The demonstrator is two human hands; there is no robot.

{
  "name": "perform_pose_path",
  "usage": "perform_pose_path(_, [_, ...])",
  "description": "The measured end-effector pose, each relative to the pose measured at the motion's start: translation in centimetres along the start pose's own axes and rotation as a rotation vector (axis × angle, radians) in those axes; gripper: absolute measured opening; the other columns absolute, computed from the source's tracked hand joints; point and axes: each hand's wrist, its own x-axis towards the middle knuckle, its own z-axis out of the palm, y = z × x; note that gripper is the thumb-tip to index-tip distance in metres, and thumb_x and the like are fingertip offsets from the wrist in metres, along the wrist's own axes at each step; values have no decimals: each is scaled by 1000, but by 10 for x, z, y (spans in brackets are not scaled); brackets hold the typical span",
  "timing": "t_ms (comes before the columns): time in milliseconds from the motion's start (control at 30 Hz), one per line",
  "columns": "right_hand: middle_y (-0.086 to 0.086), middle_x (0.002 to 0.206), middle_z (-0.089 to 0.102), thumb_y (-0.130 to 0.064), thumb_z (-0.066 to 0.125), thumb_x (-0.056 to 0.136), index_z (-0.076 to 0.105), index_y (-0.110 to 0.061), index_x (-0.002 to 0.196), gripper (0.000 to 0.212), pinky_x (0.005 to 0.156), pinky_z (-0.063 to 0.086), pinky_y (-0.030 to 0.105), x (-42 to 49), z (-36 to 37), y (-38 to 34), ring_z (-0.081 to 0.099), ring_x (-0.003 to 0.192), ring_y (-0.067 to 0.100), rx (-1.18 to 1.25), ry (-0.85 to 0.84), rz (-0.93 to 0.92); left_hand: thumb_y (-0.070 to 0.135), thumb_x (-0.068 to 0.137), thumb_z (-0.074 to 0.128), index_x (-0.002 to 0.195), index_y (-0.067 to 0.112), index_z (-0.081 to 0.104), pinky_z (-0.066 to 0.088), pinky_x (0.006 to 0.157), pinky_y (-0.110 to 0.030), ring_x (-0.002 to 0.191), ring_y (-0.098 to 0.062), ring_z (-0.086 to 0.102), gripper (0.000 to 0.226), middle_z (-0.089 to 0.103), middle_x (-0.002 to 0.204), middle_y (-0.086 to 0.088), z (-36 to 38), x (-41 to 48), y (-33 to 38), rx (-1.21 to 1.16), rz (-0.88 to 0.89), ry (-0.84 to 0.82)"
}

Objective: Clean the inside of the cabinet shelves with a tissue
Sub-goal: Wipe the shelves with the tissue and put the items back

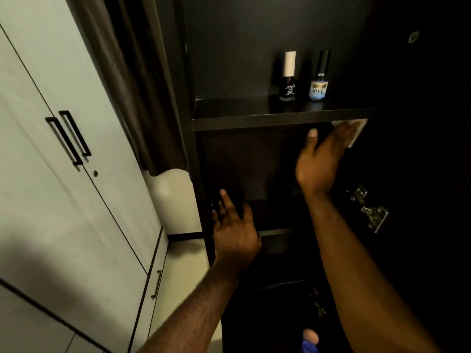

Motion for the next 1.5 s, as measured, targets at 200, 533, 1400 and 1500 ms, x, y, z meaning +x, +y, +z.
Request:
perform_pose_path(200, [18, 162, 12, -39, 33, 103, 17, 0, 154, 66, 124, 12, 38, -22, 8, -18, 9, 152, 28, 81, 51, -10, 40, 74, 69, 139, 7, 52, 35, 107, -64, 131, -59, 39, 74, 15, 148, -48, -4, 0, 2, -9, 12, -4])
perform_pose_path(533, [3, 165, 10, -32, 46, 92, 18, -13, 157, 73, 123, 10, 42, -96, 39, -52, 2, 152, 19, -366, -511, -1065, 35, 69, 58, 88, 0, 76, 52, 86, -65, 81, -48, 68, 43, 70, 90, -30, 0, -1, -6, -144, 128, -79])
perform_pose_path(1400, [8, 164, 12, -4, 50, 84, 20, -8, 155, 77, 124, 9, 44, -100, 39, -86, -3, 152, 22, -11, -475, -806, 55, 84, 39, 112, 0, 71, 50, 85, -68, 96, -50, 67, 70, 70, 105, -29, -9, -1, -4, -386, 18, -81])
perform_pose_path(1500, [10, 163, 17, -2, 48, 85, 26, -5, 153, 72, 124, 10, 42, -100, 41, -93, 1, 151, 22, -33, -453, -840, 61, 95, 27, 108, 4, 73, 49, 88, -68, 96, -48, 68, 74, 72, 102, -24, -7, -3, -4, -385, 21, -137])
